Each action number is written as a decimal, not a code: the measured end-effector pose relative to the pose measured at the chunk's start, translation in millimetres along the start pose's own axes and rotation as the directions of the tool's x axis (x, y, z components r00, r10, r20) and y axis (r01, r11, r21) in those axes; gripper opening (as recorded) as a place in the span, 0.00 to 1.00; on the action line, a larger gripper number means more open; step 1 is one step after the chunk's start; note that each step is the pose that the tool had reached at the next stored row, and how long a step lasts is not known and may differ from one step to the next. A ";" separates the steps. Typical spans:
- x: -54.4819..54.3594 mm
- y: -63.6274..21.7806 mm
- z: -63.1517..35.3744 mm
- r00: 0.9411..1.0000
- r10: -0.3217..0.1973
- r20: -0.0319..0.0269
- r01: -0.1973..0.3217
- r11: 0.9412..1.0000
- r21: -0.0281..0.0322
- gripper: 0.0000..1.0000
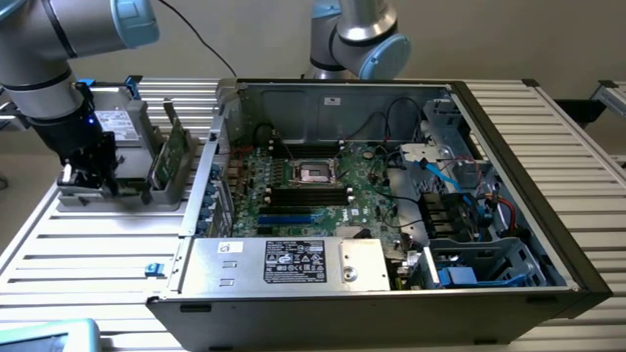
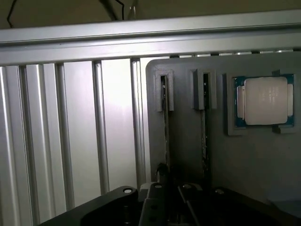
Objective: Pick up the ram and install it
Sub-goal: 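Pick up the ram and move it above insertion slot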
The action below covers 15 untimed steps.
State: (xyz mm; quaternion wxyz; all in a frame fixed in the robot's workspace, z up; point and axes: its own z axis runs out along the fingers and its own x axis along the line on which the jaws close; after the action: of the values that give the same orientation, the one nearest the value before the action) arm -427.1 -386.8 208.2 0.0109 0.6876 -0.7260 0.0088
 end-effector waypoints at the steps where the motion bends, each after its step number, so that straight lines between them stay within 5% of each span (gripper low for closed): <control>1: 0.0 0.0 -2.3 1.000 -0.002 -0.001 0.002 1.000 0.000 0.14; 15: -1.4 1.2 -20.7 0.999 -0.052 -0.014 0.053 0.999 0.013 0.14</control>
State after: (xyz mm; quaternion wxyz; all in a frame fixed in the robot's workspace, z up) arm -428.1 -384.8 228.9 0.0114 0.7064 -0.7075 0.0181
